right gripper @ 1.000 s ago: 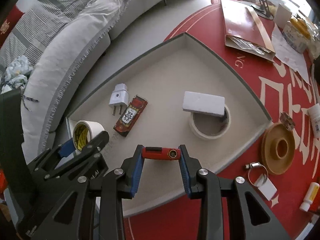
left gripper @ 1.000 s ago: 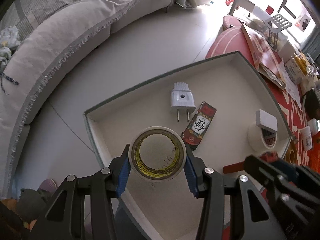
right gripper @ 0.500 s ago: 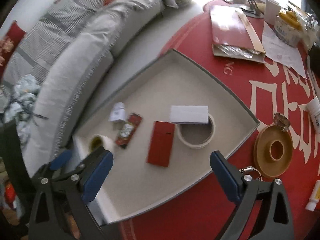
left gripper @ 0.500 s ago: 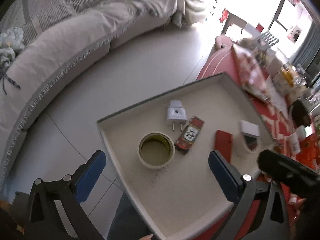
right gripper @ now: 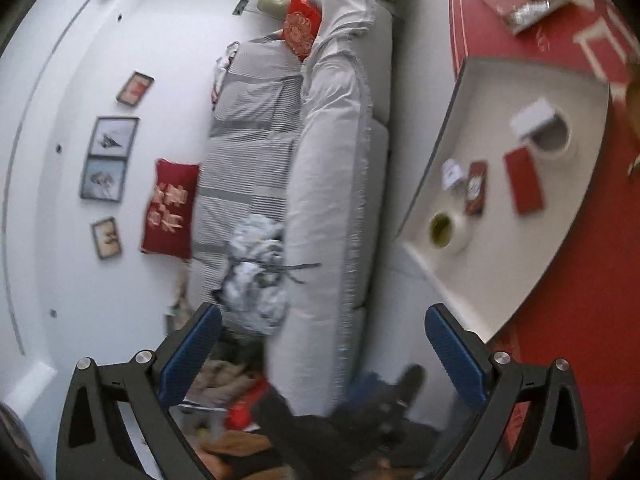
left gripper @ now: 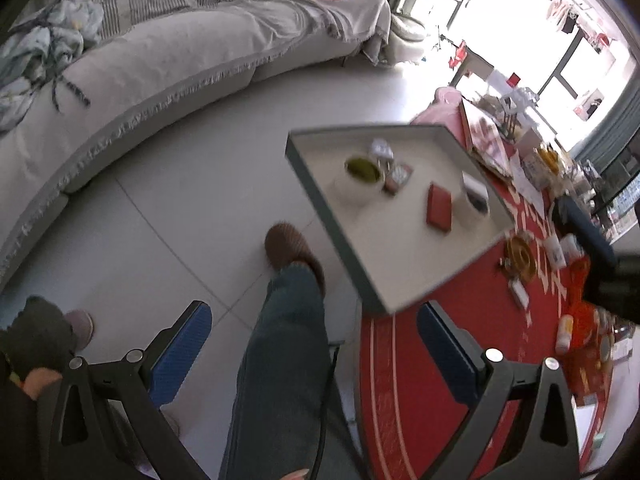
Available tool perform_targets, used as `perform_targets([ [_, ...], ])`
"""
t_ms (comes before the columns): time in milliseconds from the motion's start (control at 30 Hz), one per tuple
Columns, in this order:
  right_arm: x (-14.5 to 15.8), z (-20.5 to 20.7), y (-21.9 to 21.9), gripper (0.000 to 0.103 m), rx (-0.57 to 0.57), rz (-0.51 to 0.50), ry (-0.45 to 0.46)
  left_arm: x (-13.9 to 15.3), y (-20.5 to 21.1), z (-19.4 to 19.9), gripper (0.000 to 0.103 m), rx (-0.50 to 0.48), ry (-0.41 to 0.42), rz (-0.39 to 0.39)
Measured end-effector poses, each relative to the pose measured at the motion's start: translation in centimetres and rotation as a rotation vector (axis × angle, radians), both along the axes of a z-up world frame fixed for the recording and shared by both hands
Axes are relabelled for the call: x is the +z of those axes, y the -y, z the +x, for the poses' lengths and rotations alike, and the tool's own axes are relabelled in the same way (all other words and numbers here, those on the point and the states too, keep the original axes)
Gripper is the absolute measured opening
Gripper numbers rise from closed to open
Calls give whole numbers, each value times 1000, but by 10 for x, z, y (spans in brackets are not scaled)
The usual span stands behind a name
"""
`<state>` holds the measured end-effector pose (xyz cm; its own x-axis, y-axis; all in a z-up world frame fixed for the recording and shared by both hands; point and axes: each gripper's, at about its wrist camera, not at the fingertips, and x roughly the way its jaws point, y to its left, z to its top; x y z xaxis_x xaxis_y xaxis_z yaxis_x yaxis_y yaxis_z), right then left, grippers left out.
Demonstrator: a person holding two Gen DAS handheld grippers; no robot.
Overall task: Organize rigid objects
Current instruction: 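Withdraw both open tools from the tray back over the table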
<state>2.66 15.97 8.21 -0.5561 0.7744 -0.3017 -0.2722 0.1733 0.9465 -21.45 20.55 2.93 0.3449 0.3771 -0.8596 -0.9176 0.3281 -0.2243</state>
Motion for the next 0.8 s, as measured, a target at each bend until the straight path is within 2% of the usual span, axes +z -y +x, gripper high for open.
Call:
perform_targets([
  [167,-7,-16,10,102,-49,54,-132,-6,28,-7,103,-42,-26,-16],
  [267,-15,-15,17,102,-77,41,-193,-1,33,-10,103,-42,-24,-6],
  [367,-28,-12,22,102,-90,19,-292,4,35,-11,103,-42,-23,11],
  [400,-29,-9,25,102,-106,5,-292,3,36,-10,103,-50,-28,5],
  [467,-26,-2,32,102,-144,-28,-215,0,39,-3,103,-84,-52,-15],
  [567,-11,6,47,102,-182,-94,40,3,50,9,103,-167,-77,-7],
  [667,-1,5,74,102,-172,-159,317,6,63,23,103,-236,-119,18],
  [733,-6,2,99,102,-192,-226,475,5,70,32,103,-267,-153,23],
  [800,-19,-4,126,102,-216,-337,618,2,73,38,103,-284,-180,17],
])
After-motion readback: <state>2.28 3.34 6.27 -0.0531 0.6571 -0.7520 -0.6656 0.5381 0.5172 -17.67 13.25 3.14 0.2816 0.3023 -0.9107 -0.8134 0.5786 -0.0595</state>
